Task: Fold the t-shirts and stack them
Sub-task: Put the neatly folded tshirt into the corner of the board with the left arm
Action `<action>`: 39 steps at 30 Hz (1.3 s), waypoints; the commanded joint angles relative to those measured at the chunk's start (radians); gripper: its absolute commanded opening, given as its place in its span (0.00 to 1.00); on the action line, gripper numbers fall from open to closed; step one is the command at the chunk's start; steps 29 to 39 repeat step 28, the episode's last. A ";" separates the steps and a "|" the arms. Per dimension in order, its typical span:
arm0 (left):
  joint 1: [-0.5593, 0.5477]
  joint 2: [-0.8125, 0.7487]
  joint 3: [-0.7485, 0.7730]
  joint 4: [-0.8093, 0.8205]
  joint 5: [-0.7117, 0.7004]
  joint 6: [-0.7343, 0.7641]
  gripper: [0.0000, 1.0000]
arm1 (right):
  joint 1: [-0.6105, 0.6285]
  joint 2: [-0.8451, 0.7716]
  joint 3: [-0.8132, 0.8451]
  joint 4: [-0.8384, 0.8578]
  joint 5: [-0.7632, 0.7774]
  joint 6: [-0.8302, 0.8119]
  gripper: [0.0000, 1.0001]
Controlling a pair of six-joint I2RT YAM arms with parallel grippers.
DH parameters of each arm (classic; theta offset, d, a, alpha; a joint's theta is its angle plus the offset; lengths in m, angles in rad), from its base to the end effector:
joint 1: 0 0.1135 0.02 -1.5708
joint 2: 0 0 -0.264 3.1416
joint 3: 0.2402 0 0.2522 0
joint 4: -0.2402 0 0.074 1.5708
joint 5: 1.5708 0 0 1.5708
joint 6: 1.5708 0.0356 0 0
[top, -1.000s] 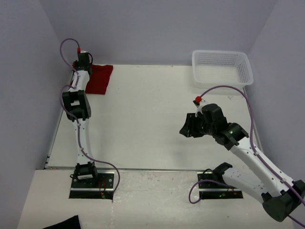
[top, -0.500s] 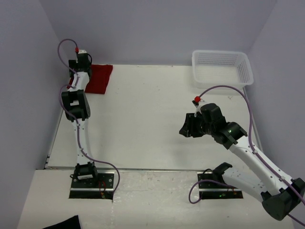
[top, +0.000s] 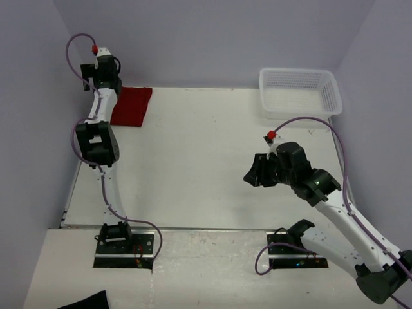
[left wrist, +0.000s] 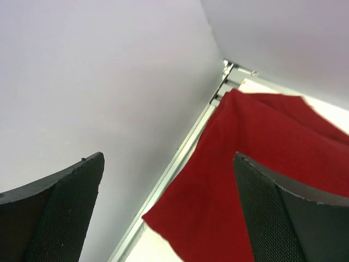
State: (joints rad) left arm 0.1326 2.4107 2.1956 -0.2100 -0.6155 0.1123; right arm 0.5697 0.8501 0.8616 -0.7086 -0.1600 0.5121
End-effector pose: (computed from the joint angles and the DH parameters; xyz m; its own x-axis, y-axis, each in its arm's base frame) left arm 0.5549 0.0948 0.2536 -0.4767 0.0287 -0.8786 -0.5795 0.7412 0.3387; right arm 0.1432 0.0985 0.3046 -0.7826 0.0732 -0.6182 -0.2889 0.8369 0.4649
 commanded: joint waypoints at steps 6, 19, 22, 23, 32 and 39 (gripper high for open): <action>-0.139 -0.269 0.030 -0.246 0.020 -0.187 1.00 | 0.006 -0.011 0.050 -0.022 0.042 -0.029 0.47; -0.329 -1.050 -0.656 -0.290 0.488 -0.453 0.97 | 0.010 0.038 -0.052 0.210 0.187 -0.017 0.52; -0.338 -1.186 -0.776 -0.273 0.585 -0.471 0.99 | 0.018 0.061 -0.041 0.258 0.178 -0.049 0.55; -0.340 -1.244 -0.799 -0.270 0.611 -0.473 1.00 | 0.016 0.067 -0.035 0.267 0.178 -0.052 0.56; -0.341 -1.378 -0.936 -0.279 0.669 -0.422 1.00 | 0.019 0.067 -0.032 0.320 0.165 -0.055 0.59; -0.341 -1.378 -0.936 -0.279 0.669 -0.422 1.00 | 0.019 0.067 -0.032 0.320 0.165 -0.055 0.59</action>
